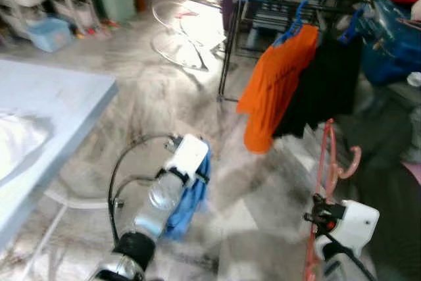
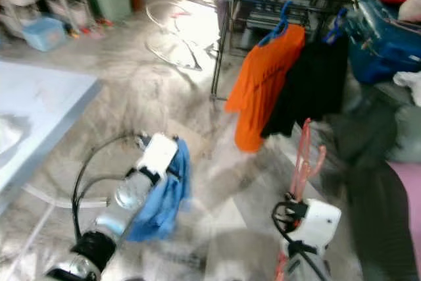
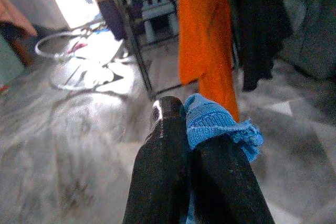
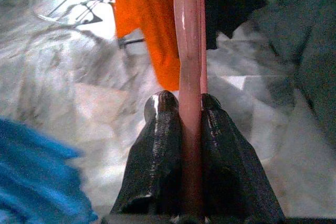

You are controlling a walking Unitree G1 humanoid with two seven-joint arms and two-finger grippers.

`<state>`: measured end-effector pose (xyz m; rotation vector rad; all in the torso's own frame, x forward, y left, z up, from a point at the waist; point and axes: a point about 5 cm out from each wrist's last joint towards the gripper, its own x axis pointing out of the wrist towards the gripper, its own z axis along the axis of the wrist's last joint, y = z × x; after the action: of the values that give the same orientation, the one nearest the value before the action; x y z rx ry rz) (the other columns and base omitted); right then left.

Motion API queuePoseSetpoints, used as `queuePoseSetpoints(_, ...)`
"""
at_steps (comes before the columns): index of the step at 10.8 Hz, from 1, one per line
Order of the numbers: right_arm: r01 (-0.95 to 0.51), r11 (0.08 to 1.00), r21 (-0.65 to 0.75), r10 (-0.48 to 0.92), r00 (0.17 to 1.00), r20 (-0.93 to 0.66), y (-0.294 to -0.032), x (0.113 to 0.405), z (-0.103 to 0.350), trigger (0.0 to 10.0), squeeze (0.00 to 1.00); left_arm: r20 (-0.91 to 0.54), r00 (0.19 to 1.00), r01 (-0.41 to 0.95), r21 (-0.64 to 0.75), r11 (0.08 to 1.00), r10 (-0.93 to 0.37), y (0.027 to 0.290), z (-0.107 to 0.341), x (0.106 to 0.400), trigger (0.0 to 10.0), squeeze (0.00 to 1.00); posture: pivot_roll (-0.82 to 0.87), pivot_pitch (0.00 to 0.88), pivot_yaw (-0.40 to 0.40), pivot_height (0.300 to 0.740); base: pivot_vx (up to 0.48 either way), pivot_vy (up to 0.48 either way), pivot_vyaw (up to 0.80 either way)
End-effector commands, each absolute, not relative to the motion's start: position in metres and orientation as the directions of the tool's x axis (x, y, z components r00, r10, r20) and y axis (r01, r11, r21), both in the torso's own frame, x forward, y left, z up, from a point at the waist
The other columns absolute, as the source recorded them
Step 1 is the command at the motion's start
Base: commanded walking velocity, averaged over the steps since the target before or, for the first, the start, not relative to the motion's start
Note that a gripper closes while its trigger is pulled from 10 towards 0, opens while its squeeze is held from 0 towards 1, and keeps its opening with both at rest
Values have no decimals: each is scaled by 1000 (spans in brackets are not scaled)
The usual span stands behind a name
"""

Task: Hang hanger

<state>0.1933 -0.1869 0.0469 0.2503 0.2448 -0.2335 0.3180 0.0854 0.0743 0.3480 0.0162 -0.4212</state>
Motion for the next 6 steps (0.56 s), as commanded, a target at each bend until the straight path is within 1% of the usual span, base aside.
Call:
queuePoseSetpoints(1, 246, 945, 214, -194, 952, -237, -185, 196, 53, 10000, 0, -56, 908, 408, 332, 850, -414, 86, 81, 320, 10000, 0, 74, 99, -72, 740, 0, 0, 0)
queuePoseSetpoints(2, 244, 946, 214, -192, 952, -237, -185, 196, 52, 10000, 0, -49, 884, 456, 313, 833, -466, 83, 84, 320, 10000, 0, 74, 99, -72, 740, 0, 0, 0)
queuePoseSetpoints(3, 237, 954, 184, -189, 951, -243, -187, 194, 51, 10000, 0, -27, 834, 530, 315, 787, -551, 79, 92, 321, 10000, 0, 73, 99, -76, 740, 0, 0, 0)
queuePoseSetpoints(4, 240, 954, 177, -193, 950, -247, -188, 194, 51, 10000, 0, -27, 815, 559, 299, 774, -578, 78, 95, 324, 10000, 0, 74, 98, -78, 740, 0, 0, 0)
queuePoseSetpoints(6, 228, 961, 156, -186, 952, -242, -190, 194, 51, 10000, 0, -6, 802, 561, 351, 750, -597, 76, 107, 333, 10000, 0, 78, 99, -77, 740, 0, 0, 0)
